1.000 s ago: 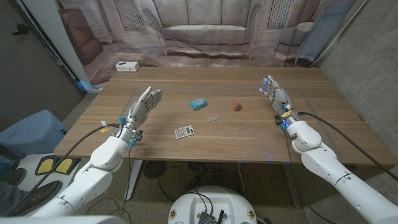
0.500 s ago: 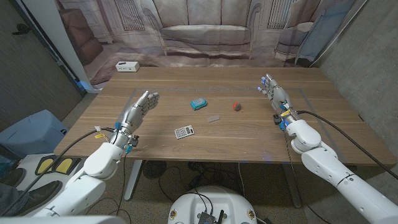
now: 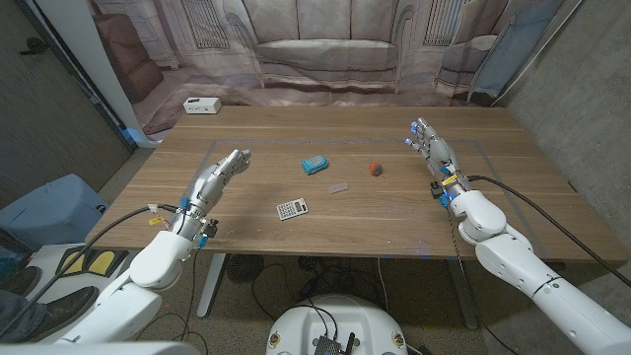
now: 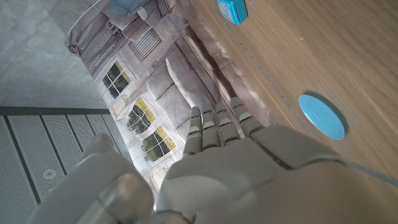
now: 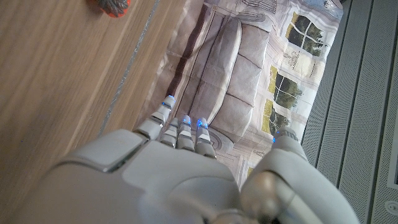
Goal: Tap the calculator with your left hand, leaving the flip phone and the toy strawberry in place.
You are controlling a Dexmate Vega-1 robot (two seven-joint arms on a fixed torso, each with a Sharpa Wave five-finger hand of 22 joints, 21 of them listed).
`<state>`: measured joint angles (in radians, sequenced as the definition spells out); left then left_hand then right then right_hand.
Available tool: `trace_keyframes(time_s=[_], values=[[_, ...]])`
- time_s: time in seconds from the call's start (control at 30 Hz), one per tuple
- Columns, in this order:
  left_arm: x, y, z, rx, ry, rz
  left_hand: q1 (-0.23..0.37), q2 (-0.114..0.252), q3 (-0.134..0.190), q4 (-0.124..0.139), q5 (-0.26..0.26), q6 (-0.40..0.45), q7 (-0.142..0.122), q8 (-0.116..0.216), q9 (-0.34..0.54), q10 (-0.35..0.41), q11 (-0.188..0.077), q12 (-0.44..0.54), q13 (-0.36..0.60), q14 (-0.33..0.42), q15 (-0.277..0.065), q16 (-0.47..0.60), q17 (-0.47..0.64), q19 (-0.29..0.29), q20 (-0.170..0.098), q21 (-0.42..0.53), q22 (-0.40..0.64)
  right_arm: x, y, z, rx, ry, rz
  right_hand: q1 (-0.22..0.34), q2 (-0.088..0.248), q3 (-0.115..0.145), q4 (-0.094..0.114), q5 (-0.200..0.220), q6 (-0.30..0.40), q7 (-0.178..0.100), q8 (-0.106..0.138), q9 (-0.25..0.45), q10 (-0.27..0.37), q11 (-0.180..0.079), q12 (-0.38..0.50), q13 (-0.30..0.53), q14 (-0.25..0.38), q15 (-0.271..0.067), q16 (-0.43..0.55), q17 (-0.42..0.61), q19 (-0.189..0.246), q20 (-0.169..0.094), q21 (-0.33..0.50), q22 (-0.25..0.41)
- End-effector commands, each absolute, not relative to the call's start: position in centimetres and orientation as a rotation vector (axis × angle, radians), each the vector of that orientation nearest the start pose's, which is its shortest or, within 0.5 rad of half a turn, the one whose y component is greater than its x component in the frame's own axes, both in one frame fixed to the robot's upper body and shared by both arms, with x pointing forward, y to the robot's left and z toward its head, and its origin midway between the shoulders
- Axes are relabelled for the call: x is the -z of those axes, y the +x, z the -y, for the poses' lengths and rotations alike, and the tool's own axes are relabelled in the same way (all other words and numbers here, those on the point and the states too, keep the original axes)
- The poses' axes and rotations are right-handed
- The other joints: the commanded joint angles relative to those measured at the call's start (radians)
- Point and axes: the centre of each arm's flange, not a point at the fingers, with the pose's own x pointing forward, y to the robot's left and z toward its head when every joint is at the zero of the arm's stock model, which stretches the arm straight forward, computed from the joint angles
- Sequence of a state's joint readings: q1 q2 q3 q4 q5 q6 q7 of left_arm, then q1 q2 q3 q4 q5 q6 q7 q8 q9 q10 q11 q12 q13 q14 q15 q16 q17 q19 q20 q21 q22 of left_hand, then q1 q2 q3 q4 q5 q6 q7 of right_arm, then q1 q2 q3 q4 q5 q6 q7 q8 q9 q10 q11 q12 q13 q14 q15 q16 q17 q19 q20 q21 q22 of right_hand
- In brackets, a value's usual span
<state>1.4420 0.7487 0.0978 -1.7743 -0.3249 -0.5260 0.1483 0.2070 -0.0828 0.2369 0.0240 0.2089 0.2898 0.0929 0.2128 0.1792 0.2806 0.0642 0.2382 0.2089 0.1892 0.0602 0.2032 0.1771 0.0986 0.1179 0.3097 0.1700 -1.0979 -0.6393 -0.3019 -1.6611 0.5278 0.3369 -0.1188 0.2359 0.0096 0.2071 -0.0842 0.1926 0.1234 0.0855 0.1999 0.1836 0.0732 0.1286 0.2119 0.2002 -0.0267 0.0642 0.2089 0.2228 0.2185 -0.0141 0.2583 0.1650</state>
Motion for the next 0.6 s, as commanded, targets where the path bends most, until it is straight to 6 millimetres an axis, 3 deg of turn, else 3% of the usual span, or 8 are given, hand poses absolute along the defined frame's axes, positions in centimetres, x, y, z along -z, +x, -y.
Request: trace_keyframes(time_s=[0.03,0.6], values=[[8.8,48.6,-32.2,0.101,0.441,0.827,0.002,0.002,-0.002,0.0,0.006,0.018,-0.004,0.004,0.004,0.014,0.0,0.008,0.001,0.013,-0.003,0.002,0.003,0.006,0.009,-0.002,0.005,3.5,56.8,27.6,-0.178,-0.087,0.715,-0.004,0.004,-0.001,-0.001,-0.003,0.006,0.003,0.001,0.003,0.006,0.006,0.0,0.0,0.002,0.002,0.003,0.002,0.012,-0.001,-0.005,0.005],[8.1,47.5,-30.8,-0.024,0.678,0.938,0.009,-0.005,-0.015,-0.011,0.008,0.127,-0.017,0.022,0.005,0.105,-0.025,0.03,-0.004,0.098,-0.022,0.013,0.002,0.083,0.009,-0.008,0.005,3.2,56.4,27.1,-0.16,-0.092,0.719,-0.006,0.005,-0.003,-0.003,-0.003,0.007,0.001,-0.001,0.003,0.006,0.005,-0.001,0.0,0.002,0.004,0.002,0.0,0.013,0.001,-0.011,0.005]])
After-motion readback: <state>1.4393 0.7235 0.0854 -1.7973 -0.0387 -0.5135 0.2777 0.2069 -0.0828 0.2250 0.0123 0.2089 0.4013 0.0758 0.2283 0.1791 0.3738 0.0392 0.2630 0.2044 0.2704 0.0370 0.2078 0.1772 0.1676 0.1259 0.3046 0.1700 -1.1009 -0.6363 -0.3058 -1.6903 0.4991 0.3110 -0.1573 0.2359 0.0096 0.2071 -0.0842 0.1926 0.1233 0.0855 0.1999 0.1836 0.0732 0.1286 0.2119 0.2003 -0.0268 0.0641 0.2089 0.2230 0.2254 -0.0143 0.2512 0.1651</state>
